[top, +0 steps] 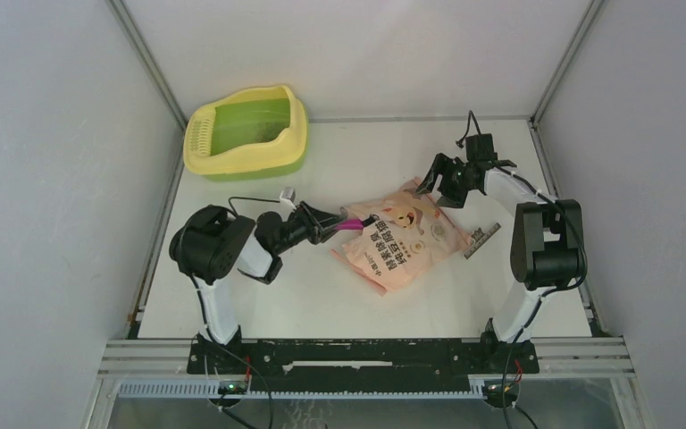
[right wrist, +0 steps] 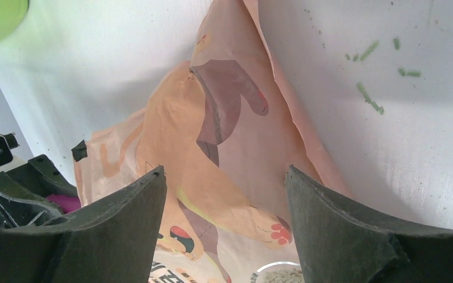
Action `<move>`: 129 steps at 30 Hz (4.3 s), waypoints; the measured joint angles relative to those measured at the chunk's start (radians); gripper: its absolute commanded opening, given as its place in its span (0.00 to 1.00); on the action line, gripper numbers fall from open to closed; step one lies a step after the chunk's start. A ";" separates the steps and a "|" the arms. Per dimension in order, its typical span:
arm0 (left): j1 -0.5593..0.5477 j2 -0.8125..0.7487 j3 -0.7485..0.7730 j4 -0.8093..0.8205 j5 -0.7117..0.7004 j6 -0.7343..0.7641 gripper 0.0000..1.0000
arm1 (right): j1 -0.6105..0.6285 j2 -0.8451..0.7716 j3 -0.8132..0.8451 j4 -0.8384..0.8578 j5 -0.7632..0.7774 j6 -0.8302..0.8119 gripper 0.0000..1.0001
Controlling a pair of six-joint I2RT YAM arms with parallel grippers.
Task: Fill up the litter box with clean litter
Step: 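Scoop the cat litter from the cat litter bag, then pour the cat litter into the litter box.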
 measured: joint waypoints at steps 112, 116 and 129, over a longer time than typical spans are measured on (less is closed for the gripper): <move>0.588 -0.307 -0.137 0.032 0.013 -0.215 0.03 | 0.066 0.027 0.025 -0.016 -0.022 0.000 0.81; 0.588 -0.259 -0.050 0.031 -0.028 -0.255 0.03 | 0.069 0.029 0.025 -0.016 -0.022 0.000 0.81; 0.591 -0.229 0.269 -0.217 -0.130 -0.263 0.03 | 0.071 0.032 0.025 -0.016 -0.023 -0.002 0.81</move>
